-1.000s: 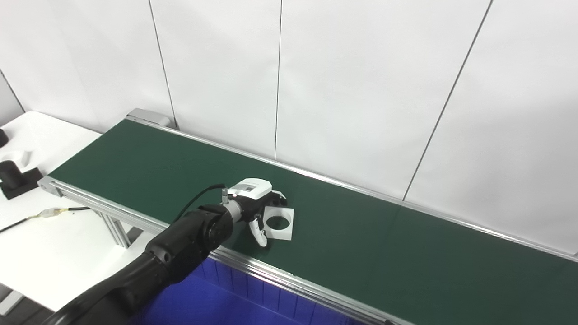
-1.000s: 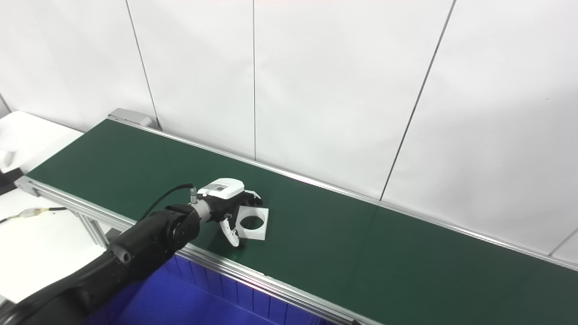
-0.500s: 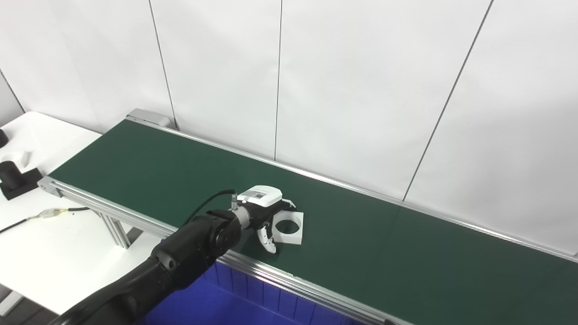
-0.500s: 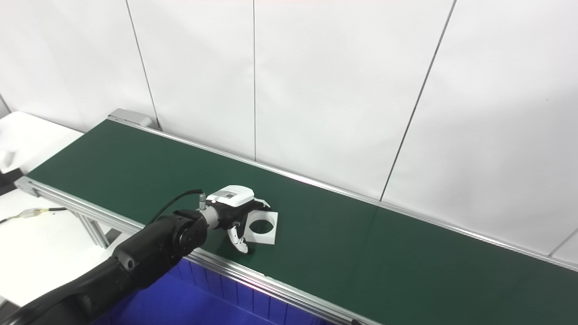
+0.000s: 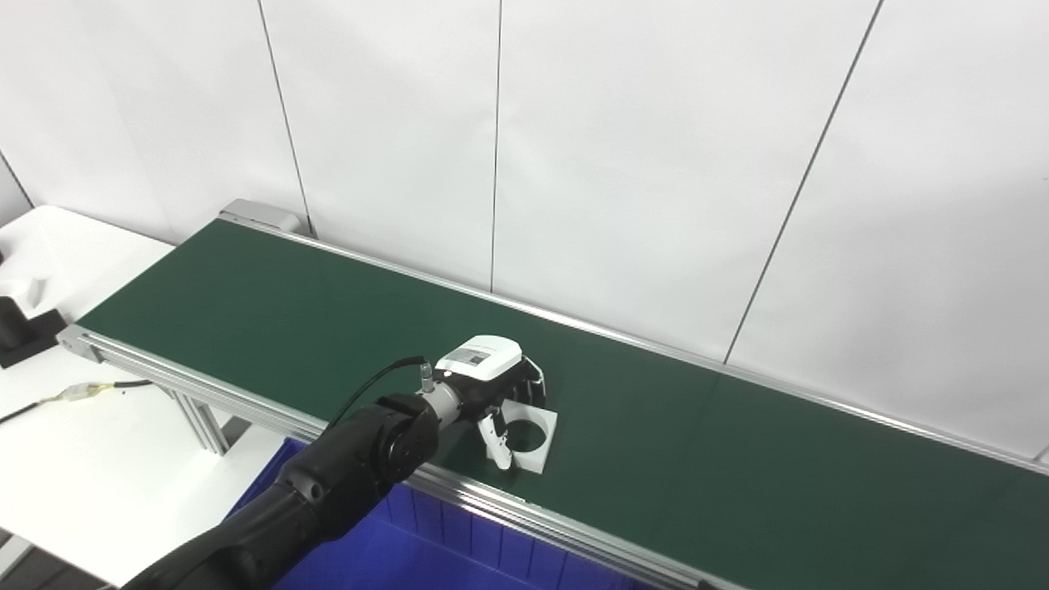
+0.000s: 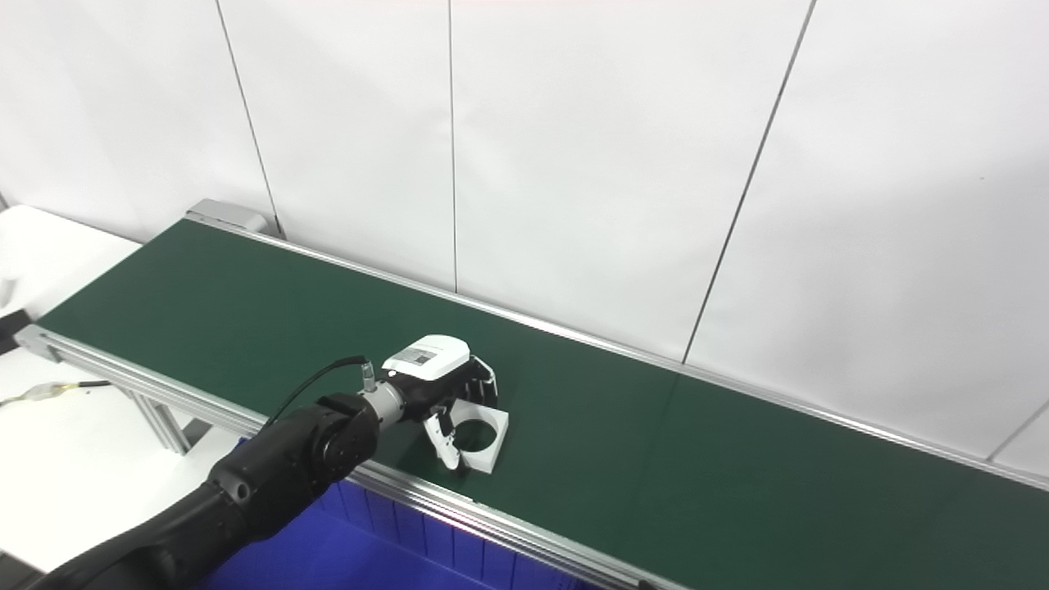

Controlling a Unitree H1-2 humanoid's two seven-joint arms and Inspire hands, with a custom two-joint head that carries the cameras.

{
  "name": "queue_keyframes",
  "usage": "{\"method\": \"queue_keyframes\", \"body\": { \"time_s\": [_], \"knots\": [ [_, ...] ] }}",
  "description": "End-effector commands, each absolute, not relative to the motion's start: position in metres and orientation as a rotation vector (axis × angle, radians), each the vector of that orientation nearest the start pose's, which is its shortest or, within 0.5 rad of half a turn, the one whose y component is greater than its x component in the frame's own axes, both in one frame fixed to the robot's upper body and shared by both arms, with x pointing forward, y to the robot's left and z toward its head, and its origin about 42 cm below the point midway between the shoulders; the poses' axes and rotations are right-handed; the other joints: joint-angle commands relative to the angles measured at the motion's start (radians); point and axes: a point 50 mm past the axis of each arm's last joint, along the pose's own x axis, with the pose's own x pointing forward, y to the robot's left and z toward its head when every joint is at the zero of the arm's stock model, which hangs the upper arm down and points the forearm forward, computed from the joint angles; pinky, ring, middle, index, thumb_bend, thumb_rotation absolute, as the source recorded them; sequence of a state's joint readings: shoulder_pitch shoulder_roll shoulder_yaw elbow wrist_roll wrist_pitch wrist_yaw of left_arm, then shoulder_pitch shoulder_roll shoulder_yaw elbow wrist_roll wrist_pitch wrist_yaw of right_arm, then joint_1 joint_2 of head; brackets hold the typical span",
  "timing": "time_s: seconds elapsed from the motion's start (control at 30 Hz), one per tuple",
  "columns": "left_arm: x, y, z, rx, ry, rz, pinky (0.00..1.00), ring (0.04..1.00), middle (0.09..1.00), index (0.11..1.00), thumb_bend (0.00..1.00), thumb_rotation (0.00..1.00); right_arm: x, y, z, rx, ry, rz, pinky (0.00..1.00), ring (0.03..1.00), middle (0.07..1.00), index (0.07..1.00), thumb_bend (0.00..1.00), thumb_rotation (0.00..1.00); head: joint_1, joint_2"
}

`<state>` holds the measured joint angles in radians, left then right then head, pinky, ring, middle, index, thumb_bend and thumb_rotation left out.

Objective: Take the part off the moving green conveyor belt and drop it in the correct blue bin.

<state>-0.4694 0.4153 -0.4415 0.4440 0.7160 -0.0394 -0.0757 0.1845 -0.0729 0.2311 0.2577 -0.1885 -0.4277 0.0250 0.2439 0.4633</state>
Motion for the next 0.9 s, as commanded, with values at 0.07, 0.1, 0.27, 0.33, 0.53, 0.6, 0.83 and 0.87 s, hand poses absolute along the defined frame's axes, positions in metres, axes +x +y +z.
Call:
{"method": "queue_keyframes", "body": {
  "time_s": [0.07, 0.1, 0.27, 0.33, 0.53, 0.6, 0.83, 0.87],
  "knots": [
    [0.422, 0.259, 0.127, 1.321, -0.088, -0.407, 0.52, 0.484, 0.476, 0.490, 0.52, 0.00, 0.200, -0.178, 0.020, -0.200, -0.063, 0.298, 0.72, 0.784, 0.837, 0.905, 0.64, 0.35, -0.001, 0.001],
    [0.422, 0.259, 0.128, 1.320, -0.089, -0.405, 0.53, 0.490, 0.484, 0.488, 0.52, 0.00, 0.200, -0.177, 0.020, -0.197, -0.065, 0.297, 0.72, 0.784, 0.837, 0.905, 0.64, 0.35, -0.002, 0.001],
    [0.422, 0.260, 0.132, 1.312, -0.112, -0.391, 0.50, 0.462, 0.452, 0.502, 0.52, 0.00, 0.202, -0.177, 0.019, -0.192, -0.064, 0.298, 0.72, 0.783, 0.840, 0.902, 0.64, 0.34, -0.005, -0.001],
    [0.419, 0.259, 0.137, 1.303, -0.131, -0.383, 0.50, 0.456, 0.448, 0.506, 0.52, 0.00, 0.202, -0.177, 0.019, -0.192, -0.063, 0.297, 0.71, 0.779, 0.836, 0.900, 0.64, 0.33, -0.012, -0.001],
    [0.402, 0.260, 0.164, 1.252, -0.198, -0.363, 0.52, 0.465, 0.447, 0.512, 0.52, 0.00, 0.202, -0.177, 0.019, -0.201, -0.061, 0.297, 0.72, 0.777, 0.837, 0.898, 0.64, 0.33, -0.029, 0.007],
    [0.392, 0.261, 0.175, 1.240, -0.226, -0.359, 0.53, 0.471, 0.455, 0.507, 0.52, 0.00, 0.201, -0.176, 0.020, -0.200, -0.059, 0.298, 0.71, 0.776, 0.837, 0.896, 0.64, 0.33, -0.033, 0.009],
    [0.358, 0.263, 0.205, 1.180, -0.295, -0.346, 0.54, 0.496, 0.498, 0.480, 0.52, 0.00, 0.200, -0.175, 0.021, -0.193, -0.061, 0.300, 0.71, 0.780, 0.840, 0.895, 0.63, 0.30, -0.047, 0.017],
    [0.354, 0.264, 0.207, 1.175, -0.300, -0.344, 0.53, 0.492, 0.495, 0.482, 0.52, 0.00, 0.199, -0.174, 0.021, -0.190, -0.060, 0.300, 0.71, 0.781, 0.840, 0.895, 0.64, 0.29, -0.049, 0.018]
  ]
}}
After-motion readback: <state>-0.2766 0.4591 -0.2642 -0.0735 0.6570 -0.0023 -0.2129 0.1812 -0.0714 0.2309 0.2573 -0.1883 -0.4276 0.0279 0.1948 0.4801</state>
